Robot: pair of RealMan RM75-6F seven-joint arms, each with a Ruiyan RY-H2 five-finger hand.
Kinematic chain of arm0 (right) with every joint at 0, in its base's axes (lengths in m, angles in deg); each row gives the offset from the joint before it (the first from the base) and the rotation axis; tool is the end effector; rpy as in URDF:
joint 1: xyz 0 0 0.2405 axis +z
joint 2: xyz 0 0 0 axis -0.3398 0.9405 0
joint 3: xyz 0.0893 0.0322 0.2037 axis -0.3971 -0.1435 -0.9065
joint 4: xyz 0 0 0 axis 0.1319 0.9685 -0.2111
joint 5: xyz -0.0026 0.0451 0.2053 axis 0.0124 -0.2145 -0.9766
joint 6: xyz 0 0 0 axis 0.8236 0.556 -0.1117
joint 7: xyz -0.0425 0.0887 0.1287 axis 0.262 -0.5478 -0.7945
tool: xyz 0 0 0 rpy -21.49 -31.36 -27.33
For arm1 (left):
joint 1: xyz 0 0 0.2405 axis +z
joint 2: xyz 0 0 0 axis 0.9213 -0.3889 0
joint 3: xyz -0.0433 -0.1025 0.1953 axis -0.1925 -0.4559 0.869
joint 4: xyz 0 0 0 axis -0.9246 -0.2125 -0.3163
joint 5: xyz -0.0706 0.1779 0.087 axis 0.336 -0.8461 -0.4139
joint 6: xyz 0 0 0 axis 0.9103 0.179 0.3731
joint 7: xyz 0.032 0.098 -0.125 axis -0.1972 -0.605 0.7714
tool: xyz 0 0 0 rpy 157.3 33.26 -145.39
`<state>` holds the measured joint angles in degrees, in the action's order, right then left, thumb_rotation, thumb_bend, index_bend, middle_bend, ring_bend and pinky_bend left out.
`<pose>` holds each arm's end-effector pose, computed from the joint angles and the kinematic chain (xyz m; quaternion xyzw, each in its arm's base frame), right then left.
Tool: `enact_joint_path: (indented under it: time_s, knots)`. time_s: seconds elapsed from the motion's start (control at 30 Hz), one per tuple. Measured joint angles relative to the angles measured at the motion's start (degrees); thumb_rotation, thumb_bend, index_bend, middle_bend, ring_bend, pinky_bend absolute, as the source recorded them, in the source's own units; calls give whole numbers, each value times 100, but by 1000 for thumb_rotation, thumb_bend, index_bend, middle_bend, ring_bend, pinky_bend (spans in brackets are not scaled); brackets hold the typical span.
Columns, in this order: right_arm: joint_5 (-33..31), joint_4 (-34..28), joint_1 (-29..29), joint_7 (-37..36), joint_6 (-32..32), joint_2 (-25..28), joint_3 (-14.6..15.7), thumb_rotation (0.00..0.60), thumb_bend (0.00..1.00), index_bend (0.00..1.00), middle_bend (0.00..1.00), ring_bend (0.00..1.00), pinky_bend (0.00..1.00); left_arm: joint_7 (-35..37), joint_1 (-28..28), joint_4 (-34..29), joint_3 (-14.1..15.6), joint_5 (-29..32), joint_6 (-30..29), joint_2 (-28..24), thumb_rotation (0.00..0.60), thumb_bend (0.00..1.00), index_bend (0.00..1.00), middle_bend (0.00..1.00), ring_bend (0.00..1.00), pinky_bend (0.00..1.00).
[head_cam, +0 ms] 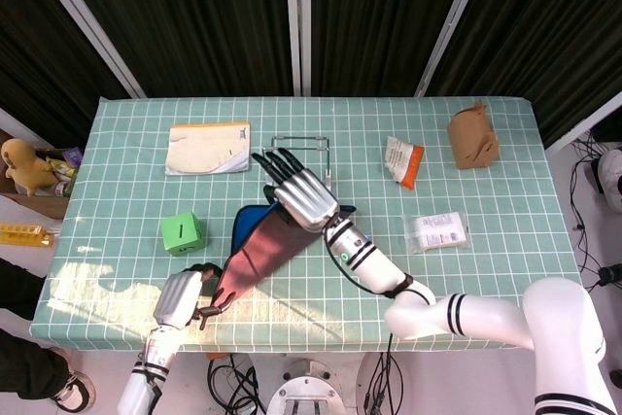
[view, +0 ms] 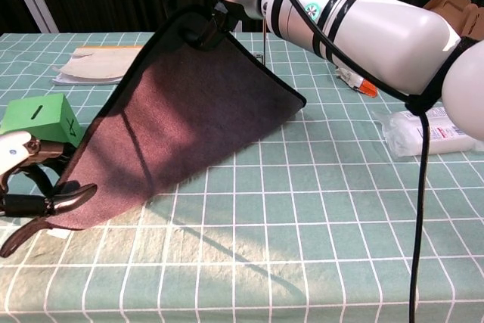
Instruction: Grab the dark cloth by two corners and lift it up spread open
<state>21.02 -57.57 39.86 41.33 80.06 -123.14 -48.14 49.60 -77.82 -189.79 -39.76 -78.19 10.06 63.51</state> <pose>0.0404 -0.3438 -0.0452 0.7743 -0.2580 0.4893 0.3073 -0.1661 0.1831 -0.0323 -0.5884 -0.5753 -0.3984 0.4051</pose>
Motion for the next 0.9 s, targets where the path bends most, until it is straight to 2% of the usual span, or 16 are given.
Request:
enact_joint_path:
  time_s: [0.13,0.17,0.23,0.43,0.67,0.9]
  knots:
    - [13,-46,-15,-23,48,51,2,600,507,867,0,0,0,56,-50,13,-70,170,111,22,594,425,604,422,358,429]
    - [13,-54,-19,-27,53,62,4,600,507,867,0,0,0,67,-64,9,-93,210,131,25,600,426,633,432,363,432]
    - [11,-69,-28,-38,63,84,10,600,507,867,0,0,0,90,-83,-20,-134,261,141,32,600,433,686,454,370,437]
    - [24,-211,-150,-177,135,184,75,600,506,867,0,0,0,141,-87,-152,-211,198,-8,24,600,479,752,483,392,466]
    - [292,-484,-538,-592,506,464,261,600,508,866,0,0,0,-183,-193,-426,-346,178,-74,-145,600,481,771,509,418,497]
    - [710,-714,-1076,-1407,963,785,534,600,511,866,1,0,0,-1045,-659,-844,-847,633,126,-522,600,482,780,513,421,501]
